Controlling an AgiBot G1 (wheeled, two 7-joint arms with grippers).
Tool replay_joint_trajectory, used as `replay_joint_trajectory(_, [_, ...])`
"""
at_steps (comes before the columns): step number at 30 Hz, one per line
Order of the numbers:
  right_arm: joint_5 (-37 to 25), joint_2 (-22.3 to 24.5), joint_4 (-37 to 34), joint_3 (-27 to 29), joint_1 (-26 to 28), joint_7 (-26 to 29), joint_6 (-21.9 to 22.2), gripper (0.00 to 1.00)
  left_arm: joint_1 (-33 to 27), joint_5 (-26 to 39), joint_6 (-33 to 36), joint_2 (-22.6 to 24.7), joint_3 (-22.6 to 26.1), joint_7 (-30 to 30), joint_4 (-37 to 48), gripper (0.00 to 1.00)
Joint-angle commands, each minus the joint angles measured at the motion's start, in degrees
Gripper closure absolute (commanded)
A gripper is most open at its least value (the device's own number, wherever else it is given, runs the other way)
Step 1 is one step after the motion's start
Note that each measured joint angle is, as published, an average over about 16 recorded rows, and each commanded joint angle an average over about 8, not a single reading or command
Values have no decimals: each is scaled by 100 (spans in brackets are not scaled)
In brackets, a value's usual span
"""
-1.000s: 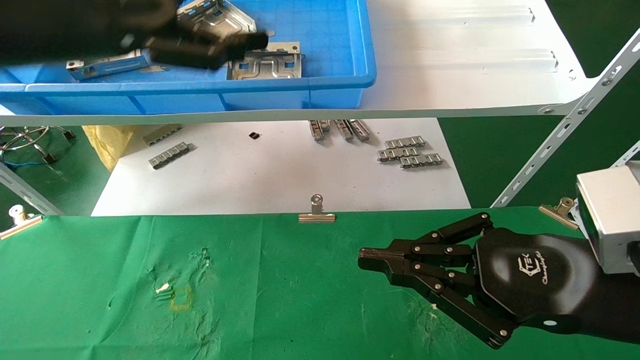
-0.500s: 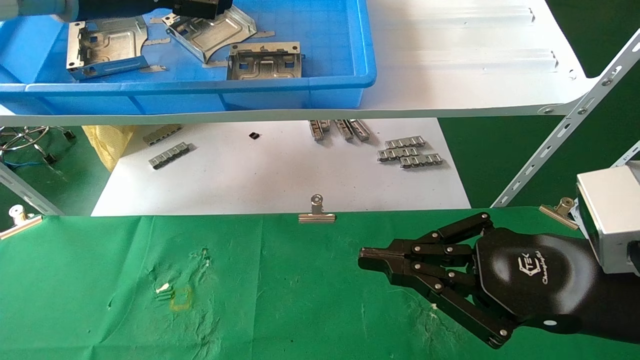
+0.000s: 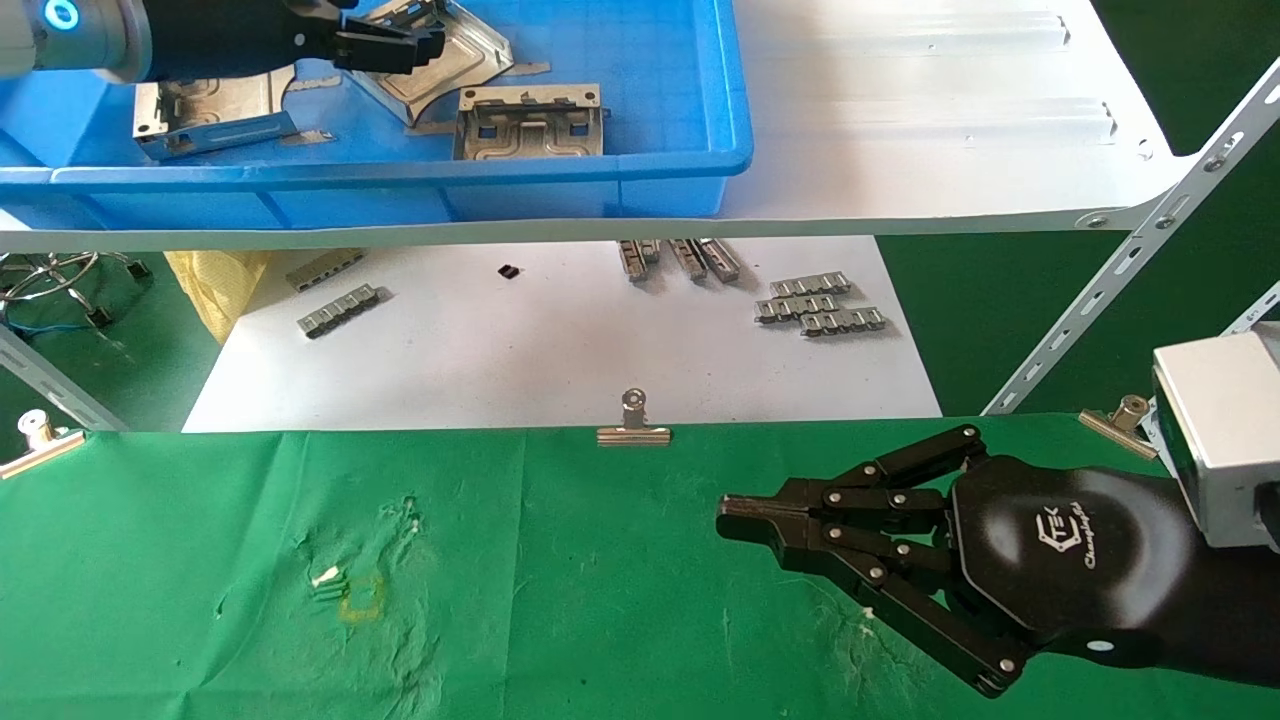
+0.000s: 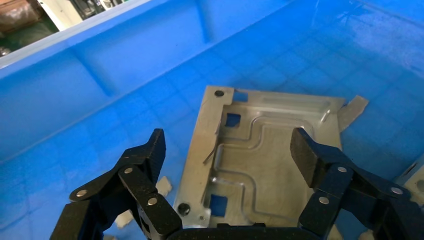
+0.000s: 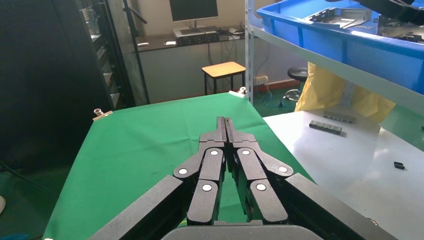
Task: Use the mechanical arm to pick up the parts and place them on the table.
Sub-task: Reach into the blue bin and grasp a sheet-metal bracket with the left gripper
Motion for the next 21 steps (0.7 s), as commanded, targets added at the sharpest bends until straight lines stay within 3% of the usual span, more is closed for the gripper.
replay_joint_trajectory(1, [0,0,0,0,0,0,0,100,-9,17,-11,-4,12,-1,37,100])
replay_joint_trajectory(21, [0,0,0,0,0,0,0,100,-33,22,-88,-44,15,45,100,100])
